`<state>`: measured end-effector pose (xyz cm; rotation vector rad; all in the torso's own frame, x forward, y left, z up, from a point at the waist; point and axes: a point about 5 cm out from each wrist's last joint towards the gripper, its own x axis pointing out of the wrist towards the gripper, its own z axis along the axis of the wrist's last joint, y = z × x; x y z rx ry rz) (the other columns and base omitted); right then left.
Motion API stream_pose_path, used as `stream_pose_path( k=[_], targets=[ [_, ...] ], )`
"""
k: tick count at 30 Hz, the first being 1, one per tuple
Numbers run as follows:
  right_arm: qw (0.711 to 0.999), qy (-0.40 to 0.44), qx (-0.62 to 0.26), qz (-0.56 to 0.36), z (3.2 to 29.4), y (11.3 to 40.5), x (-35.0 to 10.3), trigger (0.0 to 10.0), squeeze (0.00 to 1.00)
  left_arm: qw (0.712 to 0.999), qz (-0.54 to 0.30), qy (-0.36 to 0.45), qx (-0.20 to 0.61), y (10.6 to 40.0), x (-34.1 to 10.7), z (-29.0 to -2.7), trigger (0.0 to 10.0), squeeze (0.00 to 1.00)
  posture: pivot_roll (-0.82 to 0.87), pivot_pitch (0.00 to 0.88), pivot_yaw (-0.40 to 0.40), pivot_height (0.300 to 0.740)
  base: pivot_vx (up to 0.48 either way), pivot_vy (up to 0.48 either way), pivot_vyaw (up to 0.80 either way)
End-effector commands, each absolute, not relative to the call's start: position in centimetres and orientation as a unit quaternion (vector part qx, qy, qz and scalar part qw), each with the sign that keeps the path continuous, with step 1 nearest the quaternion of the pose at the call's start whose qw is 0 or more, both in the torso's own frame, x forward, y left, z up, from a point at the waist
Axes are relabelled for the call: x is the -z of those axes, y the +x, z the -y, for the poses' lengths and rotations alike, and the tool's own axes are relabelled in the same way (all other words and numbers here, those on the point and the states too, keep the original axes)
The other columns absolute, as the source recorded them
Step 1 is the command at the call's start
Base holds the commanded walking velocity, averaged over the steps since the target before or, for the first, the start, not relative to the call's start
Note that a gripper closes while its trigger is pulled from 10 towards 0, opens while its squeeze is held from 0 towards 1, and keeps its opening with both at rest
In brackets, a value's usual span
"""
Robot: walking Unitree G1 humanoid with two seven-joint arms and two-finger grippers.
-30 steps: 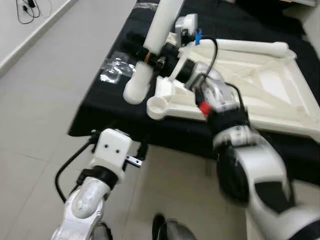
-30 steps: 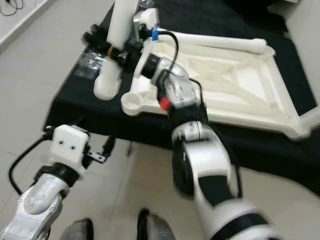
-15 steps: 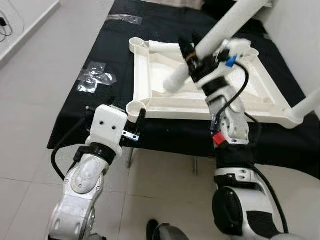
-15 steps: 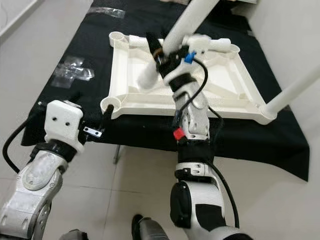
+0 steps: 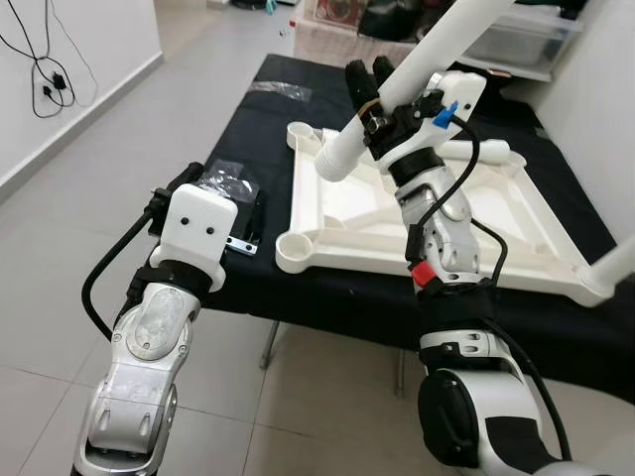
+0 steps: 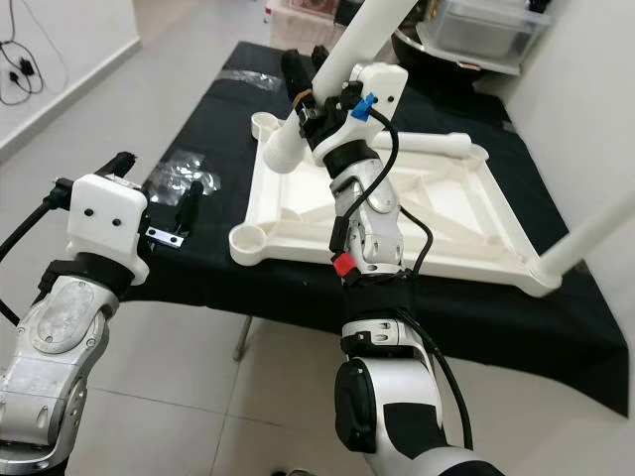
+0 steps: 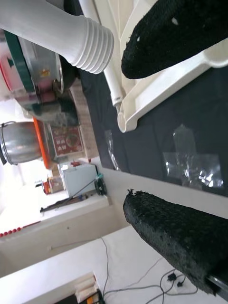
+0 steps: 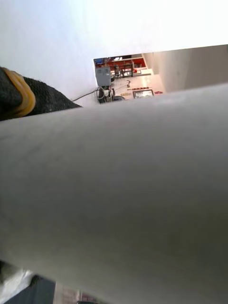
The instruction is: Building children table
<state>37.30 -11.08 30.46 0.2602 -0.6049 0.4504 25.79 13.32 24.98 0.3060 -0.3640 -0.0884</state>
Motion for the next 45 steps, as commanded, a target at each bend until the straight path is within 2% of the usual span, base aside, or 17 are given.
stream_pose_path(
  k=[1, 12, 26, 28, 29, 30, 31, 33, 34, 35, 36, 38, 40, 41, 43, 44, 45],
  targets=[
    [0.929, 0.126, -0.203, 0.283, 11.3, 37.0, -29.8, 10.0, 0.00, 0.970, 0.173, 0.160, 0.055, 25.8, -24.3, -13.1, 10.0, 0.00, 0.15, 0.075, -0.137, 0.740, 0.371, 0.000, 0.00],
    [0.934, 0.121, -0.189, 0.278, 11.0, 36.8, -29.1, 10.0, 0.00, 0.973, 0.163, 0.156, 0.055, 25.7, -23.7, -13.2, 10.0, 0.00, 0.15, 0.080, -0.137, 0.740, 0.338, 0.000, 0.00],
    [0.934, 0.127, -0.199, 0.270, 10.7, 36.5, -29.2, 10.0, 0.00, 0.973, 0.160, 0.156, 0.051, 25.5, -23.5, -13.5, 10.0, 0.00, 0.15, 0.087, -0.134, 0.740, 0.000, 0.000, 0.00],
    [0.925, 0.108, -0.285, 0.228, 10.7, 37.4, -29.0, 10.0, 0.00, 0.975, 0.149, 0.145, 0.080, 25.0, -23.0, -12.9, 10.0, 0.00, 0.15, 0.102, -0.130, 0.740, 0.000, 0.000, 0.00],
    [0.925, 0.108, -0.285, 0.228, 10.7, 37.4, -29.0, 10.0, 0.00, 0.975, 0.149, 0.145, 0.080, 25.0, -23.0, -12.9, 10.0, 0.00, 0.15, 0.102, -0.130, 0.740, 0.000, 0.000, 0.00],
    [0.912, 0.093, -0.347, 0.199, 11.1, 38.0, -29.0, 10.0, 0.00, 0.975, 0.138, 0.138, 0.105, 24.5, -22.5, -12.5, 10.0, 0.00, 0.15, 0.109, -0.133, 0.740, 0.000, 0.000, 0.00],
    [0.912, 0.093, -0.347, 0.199, 11.1, 38.0, -29.0, 10.0, 0.00, 0.975, 0.138, 0.138, 0.105, 24.5, -22.5, -12.5, 10.0, 0.00, 0.15, 0.109, -0.133, 0.740, 0.000, 0.000, 0.00],
    [0.884, 0.073, -0.434, 0.159, 12.0, 38.3, -29.1, 10.0, 0.00, 0.977, 0.119, 0.120, 0.133, 23.7, -21.8, -11.9, 10.0, 0.00, 0.15, 0.128, -0.138, 0.740, 0.000, 0.000, 0.00],
    [0.884, 0.073, -0.434, 0.159, 12.0, 38.3, -29.1, 10.0, 0.00, 0.977, 0.119, 0.120, 0.133, 23.7, -21.8, -11.9, 10.0, 0.00, 0.15, 0.128, -0.138, 0.740, 0.000, 0.000, 0.00],
    [0.863, 0.048, -0.487, 0.128, 12.2, 38.4, -28.8, 10.0, 0.00, 0.977, 0.107, 0.111, 0.148, 23.3, -21.4, -11.7, 10.0, 0.00, 0.15, 0.144, -0.140, 0.740, 0.000, 0.000, 0.00],
    [0.863, 0.048, -0.487, 0.128, 12.2, 38.4, -28.8, 10.0, 0.00, 0.977, 0.107, 0.111, 0.148, 23.3, -21.4, -11.7, 10.0, 0.00, 0.15, 0.144, -0.140, 0.740, 0.000, 0.000, 0.00],
    [0.844, 0.027, -0.525, 0.103, 12.3, 38.3, -28.5, 10.0, 0.00, 0.977, 0.099, 0.105, 0.158, 22.9, -21.1, -11.5, 10.0, 0.00, 0.15, 0.152, -0.141, 0.740, 0.000, 0.000, 0.00],
    [0.806, 0.013, -0.588, 0.070, 12.2, 38.0, -28.1, 10.0, 0.00, 0.977, 0.087, 0.097, 0.171, 22.2, -20.7, -11.1, 10.0, 0.00, 0.15, 0.174, -0.147, 0.740, 0.000, 0.000, 0.00],
    [0.806, 0.013, -0.588, 0.070, 12.2, 38.0, -28.1, 10.0, 0.00, 0.977, 0.087, 0.097, 0.171, 22.2, -20.7, -11.1, 10.0, 0.00, 0.15, 0.174, -0.147, 0.740, 0.000, 0.000, 0.00],
    [0.761, 0.024, -0.645, 0.063, 11.6, 37.6, -27.9, 10.0, 0.00, 0.976, 0.077, 0.087, 0.186, 21.5, -20.5, -10.7, 10.0, 0.00, 0.15, 0.200, -0.149, 0.740, 0.000, 0.000, 0.00],
    [0.761, 0.024, -0.645, 0.063, 11.6, 37.6, -27.9, 10.0, 0.00, 0.976, 0.077, 0.087, 0.186, 21.5, -20.5, -10.7, 10.0, 0.00, 0.15, 0.200, -0.149, 0.740, 0.000, 0.000, 0.00],
    [0.741, 0.028, -0.667, 0.066, 11.4, 37.3, -27.8, 10.0, 0.00, 0.975, 0.071, 0.082, 0.193, 21.1, -20.4, -10.6, 10.0, 0.00, 0.16, 0.206, -0.150, 0.740, 0.000, 0.000, 0.00]
  ],
)
